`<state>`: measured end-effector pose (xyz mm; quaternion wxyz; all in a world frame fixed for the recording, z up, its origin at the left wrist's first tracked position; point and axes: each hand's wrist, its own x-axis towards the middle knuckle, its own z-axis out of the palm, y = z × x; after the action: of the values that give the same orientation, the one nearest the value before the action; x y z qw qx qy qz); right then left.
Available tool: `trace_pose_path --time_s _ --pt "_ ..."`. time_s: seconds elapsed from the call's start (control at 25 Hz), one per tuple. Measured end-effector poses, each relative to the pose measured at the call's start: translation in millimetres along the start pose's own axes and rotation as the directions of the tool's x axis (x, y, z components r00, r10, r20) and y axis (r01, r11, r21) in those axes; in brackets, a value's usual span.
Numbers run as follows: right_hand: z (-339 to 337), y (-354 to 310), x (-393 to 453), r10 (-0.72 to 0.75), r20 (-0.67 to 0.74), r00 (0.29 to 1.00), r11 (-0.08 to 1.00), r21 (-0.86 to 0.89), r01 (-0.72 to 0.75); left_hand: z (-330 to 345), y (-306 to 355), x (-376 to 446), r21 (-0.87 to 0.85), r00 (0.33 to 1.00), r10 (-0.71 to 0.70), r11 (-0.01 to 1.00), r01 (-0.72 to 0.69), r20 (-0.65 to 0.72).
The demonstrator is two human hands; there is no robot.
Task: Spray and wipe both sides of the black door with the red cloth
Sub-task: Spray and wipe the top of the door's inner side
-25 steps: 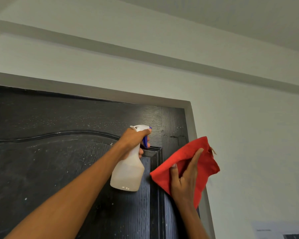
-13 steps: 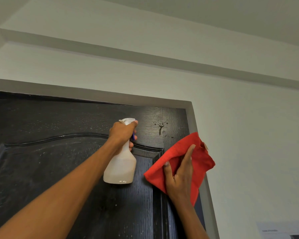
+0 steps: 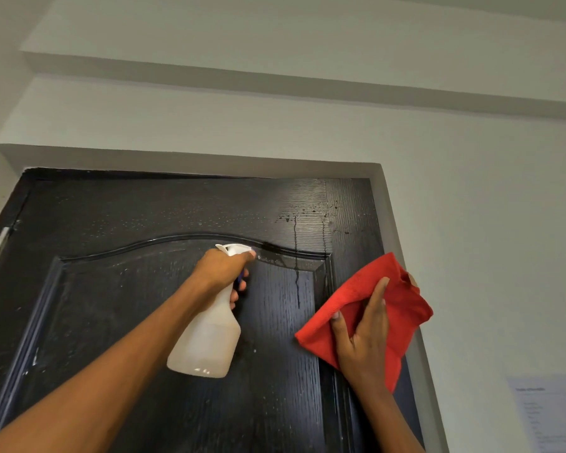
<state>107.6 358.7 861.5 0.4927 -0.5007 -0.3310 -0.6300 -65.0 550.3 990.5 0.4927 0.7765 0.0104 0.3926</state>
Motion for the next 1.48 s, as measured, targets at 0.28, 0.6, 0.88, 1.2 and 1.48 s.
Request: trace_pose_path --time_s 0.28,0.6,0.88,1.2,1.48 --pt "3 -3 -13 0.028 -0.033 0.999 0.999 0.018 -0.028 24 18 -7 -0.142 0.955 0.116 0.987 -0.079 0.273" --pt "10 -6 17 -0.016 -0.023 1.000 1.000 0.008 0.016 37 45 23 -0.264 0.965 0.261 0.929 -0.258 -0.026" --pt "36 -22 48 -0.128 0.012 0.992 0.991 -0.027 0.128 -12 33 30 -0.156 0.945 0.227 0.951 -0.267 -0.235" --pt "81 -25 126 0.062 0.063 0.996 0.917 -0.398 -0.032 -53 5 19 -0.057 0.962 0.203 0.975 -0.216 -0.181" --pt "166 -65 186 0.008 0.398 0.918 0.807 -0.545 0.229 -38 6 26 -0.057 0.937 0.258 0.959 -0.278 -0.237"
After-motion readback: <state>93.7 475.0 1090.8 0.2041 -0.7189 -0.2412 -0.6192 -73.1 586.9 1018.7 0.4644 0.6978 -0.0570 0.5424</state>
